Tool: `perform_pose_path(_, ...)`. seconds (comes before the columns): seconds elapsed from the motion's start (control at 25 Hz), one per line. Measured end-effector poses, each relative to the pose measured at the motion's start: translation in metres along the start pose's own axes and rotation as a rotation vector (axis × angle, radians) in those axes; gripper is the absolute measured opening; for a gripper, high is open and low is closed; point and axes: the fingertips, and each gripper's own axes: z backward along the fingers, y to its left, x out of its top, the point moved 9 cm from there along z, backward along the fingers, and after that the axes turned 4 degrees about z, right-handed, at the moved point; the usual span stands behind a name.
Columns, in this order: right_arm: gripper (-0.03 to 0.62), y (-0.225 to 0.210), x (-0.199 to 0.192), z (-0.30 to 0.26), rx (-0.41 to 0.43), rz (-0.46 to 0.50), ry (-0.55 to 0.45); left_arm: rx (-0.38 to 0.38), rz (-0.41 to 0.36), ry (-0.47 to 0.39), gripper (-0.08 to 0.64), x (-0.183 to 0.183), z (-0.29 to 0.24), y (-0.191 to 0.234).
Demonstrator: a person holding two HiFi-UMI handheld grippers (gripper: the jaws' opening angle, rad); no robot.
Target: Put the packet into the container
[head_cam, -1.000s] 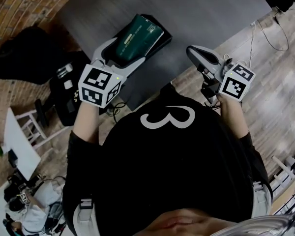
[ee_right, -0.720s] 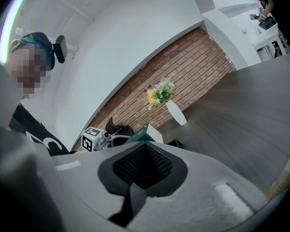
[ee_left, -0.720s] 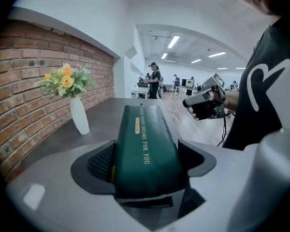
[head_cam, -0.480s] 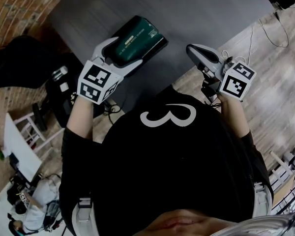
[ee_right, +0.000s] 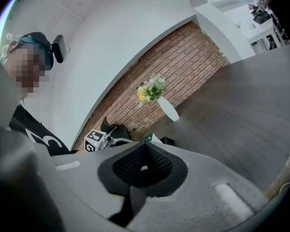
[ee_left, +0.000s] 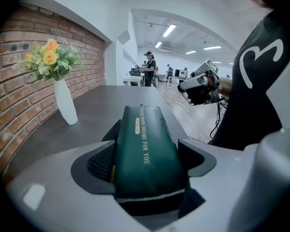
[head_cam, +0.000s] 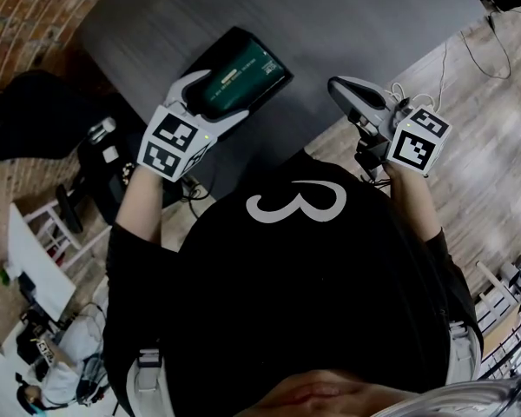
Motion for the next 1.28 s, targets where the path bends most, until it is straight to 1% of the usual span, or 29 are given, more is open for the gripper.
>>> perform_pose_path(0.24,0.0,-0.004,0.0,-0.002,-0.002,-0.013,0.008,-0.003,0.014,0.051,0.426,-0.008,-0.013,0.004)
perform_pose_path(0.4,0.002,-0.006,-0.003,-0.005,-0.001,-0.02,0.016,-0.002,0.018,0.068,0.426,-0.012,-0.019,0.007)
perform_pose_path(0.6,0.002,-0.007,-0.005,-0.005,-0.002,-0.03,0.023,0.02,0.004,0.102,0.429,-0.014,-0.024,0.007)
perform_pose_path(0.76,0.002,-0.001,-0.012,-0.009,0.001,-0.033,0.027,0.024,0.02,0.107,0.431,-0.017,-0.02,0.005)
perform_pose_path(0.96,0.002,-0.007,-0.011,-0.012,0.003,-0.041,0.032,0.021,0.027,0.131,0.431,-0.016,-0.025,0.01)
perform_pose_path(1.28,0.002,-0.002,-0.012,-0.009,0.005,-0.034,0.028,0.053,0.013,0.089,0.443,-0.015,-0.024,0.007)
